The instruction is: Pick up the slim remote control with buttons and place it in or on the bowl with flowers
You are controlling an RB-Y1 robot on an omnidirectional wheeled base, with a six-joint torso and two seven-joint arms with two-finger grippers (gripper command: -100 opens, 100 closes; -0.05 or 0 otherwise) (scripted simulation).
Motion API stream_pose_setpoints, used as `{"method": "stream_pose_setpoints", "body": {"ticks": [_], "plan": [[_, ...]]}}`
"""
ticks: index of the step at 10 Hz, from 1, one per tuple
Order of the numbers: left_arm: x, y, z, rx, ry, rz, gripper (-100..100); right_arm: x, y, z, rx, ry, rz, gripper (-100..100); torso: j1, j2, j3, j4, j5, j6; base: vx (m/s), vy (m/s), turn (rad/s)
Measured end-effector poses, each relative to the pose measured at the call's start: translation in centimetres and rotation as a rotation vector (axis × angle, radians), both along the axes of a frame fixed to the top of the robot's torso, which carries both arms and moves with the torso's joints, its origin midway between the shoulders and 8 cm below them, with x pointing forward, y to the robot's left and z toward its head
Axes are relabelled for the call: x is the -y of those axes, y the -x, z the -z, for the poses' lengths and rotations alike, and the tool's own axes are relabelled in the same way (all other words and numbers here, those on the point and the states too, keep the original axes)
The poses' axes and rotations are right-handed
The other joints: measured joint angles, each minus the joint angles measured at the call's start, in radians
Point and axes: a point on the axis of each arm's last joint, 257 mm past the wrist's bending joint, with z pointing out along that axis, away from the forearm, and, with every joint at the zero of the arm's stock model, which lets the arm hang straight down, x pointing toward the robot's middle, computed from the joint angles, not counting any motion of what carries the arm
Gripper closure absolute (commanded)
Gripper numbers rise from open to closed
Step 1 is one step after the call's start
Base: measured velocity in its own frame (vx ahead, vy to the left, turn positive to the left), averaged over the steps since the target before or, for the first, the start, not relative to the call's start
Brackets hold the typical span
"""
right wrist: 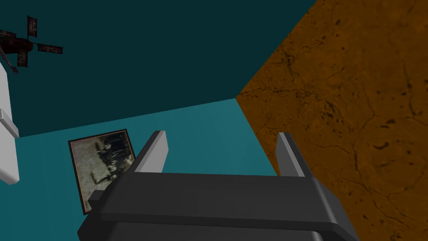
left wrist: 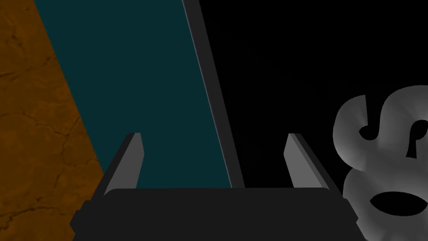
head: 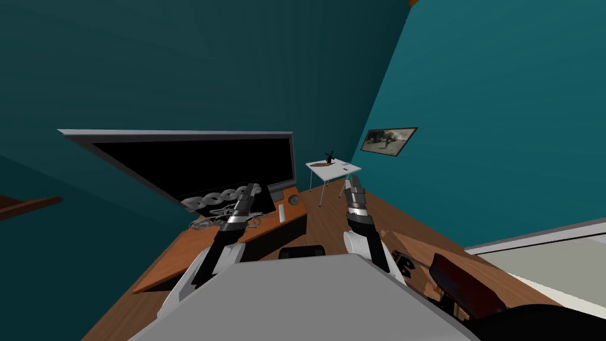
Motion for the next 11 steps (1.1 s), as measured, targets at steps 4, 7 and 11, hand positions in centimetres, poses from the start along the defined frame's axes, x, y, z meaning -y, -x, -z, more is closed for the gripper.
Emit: {"method": "stream_pose_setpoints", "body": {"ticks": [4, 7, 11], "plan": [[-2.7, -2.0, 5.2, -0.152, -0.048, -0.054, -100, 0.0, 0.0, 0.0, 0.0, 0.0, 0.0, 0, -0.001, 0.0, 0.0, 0.0, 0.0, 0.001, -0.03, 0.0, -0.21], [-3.9, -2.6, 8.0, -0.247, -0.072, -0.088, -100, 0.0, 0.0, 0.0, 0.0, 0.0, 0.0, 0, 0.0, -0.001, 0.0, 0.0, 0.0, 0.0, -0.024, -0.001, -0.203], [-6.5, -3.5, 12.6, -0.394, -0.102, -0.139, -100, 0.0, 0.0, 0.0, 0.0, 0.0, 0.0, 0, 0.0, -0.001, -0.001, 0.0, 0.0, 0.0, -0.021, 0.002, -0.17]]}}
